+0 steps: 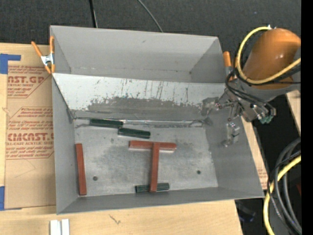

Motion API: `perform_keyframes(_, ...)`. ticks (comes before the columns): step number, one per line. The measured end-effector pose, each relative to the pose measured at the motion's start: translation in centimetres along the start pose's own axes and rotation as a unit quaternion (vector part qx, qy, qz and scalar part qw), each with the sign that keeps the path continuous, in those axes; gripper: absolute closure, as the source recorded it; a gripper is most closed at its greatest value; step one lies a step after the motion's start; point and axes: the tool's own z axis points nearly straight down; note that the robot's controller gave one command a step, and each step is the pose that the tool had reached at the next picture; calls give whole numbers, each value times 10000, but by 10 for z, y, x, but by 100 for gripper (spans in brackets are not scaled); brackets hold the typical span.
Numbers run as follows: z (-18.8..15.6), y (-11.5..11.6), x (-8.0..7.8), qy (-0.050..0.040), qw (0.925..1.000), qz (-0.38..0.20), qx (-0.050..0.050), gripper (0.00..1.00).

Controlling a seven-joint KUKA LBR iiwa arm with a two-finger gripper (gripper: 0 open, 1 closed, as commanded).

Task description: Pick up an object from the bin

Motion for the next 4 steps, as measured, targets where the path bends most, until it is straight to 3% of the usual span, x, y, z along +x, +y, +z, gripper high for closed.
perform_keyframes(1, 69, 39, -2, 19, 9990, 448, -19, 0)
perform_keyframes(2, 123, 58, -10, 35, 9974, -712, -35, 100)
perform_keyframes(3, 123, 58, -10, 35, 9974, -713, -34, 0)
perform_keyframes(4, 123, 59, -10, 35, 9974, -715, -34, 0)
